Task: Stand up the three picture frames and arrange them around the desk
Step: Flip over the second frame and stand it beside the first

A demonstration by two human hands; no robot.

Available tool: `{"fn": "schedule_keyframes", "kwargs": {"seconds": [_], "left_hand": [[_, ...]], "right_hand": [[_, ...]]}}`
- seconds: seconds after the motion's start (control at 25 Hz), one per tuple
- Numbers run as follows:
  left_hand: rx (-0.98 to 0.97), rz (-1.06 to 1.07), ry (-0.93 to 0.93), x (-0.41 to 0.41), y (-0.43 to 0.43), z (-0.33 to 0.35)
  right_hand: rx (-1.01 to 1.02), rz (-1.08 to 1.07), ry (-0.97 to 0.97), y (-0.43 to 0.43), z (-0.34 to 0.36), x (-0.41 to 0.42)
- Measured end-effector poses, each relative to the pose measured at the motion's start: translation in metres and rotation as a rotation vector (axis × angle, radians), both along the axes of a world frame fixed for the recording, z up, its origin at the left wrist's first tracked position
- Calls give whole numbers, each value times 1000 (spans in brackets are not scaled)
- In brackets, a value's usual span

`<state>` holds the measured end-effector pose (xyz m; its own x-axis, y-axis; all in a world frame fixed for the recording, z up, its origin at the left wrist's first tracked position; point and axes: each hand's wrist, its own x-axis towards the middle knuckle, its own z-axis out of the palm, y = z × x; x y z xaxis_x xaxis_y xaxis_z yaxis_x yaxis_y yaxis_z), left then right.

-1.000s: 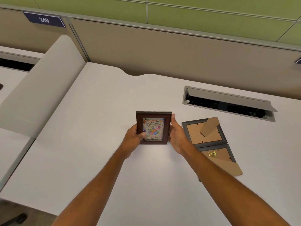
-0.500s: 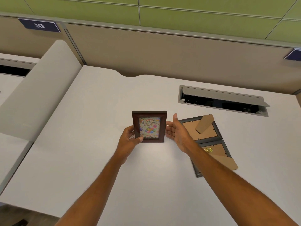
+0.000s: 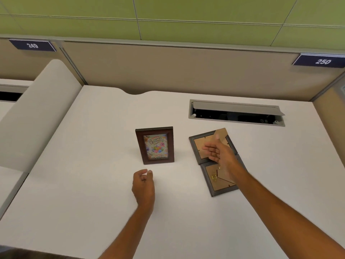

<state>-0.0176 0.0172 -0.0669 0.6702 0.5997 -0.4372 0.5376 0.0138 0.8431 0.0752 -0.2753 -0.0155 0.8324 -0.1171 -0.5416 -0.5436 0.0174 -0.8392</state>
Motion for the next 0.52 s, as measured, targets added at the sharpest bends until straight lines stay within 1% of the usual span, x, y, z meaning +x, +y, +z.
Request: {"fn": "schedule_keyframes", "kwargs": {"seconds": [0.12,0.24,0.36,0.44,0.52], "left_hand": [[-83,-102,18,-9,-37,3],[-181,-234,40,-14,-75,7],[-261,-376,78,-18,-108,9],[-299,-429,102,-20,-129,10],[-324,-433,121,-20,-147,13]], "right_hand": [[-110,-61,-4,-33,0,-17],[-281,-121,-8,-61,-1,-38],[-438,-112,-62,-88,-9,-62],[-530,-79,-30,-103,-15,-74],[-604,-25,23,-113,-20,-82]]}}
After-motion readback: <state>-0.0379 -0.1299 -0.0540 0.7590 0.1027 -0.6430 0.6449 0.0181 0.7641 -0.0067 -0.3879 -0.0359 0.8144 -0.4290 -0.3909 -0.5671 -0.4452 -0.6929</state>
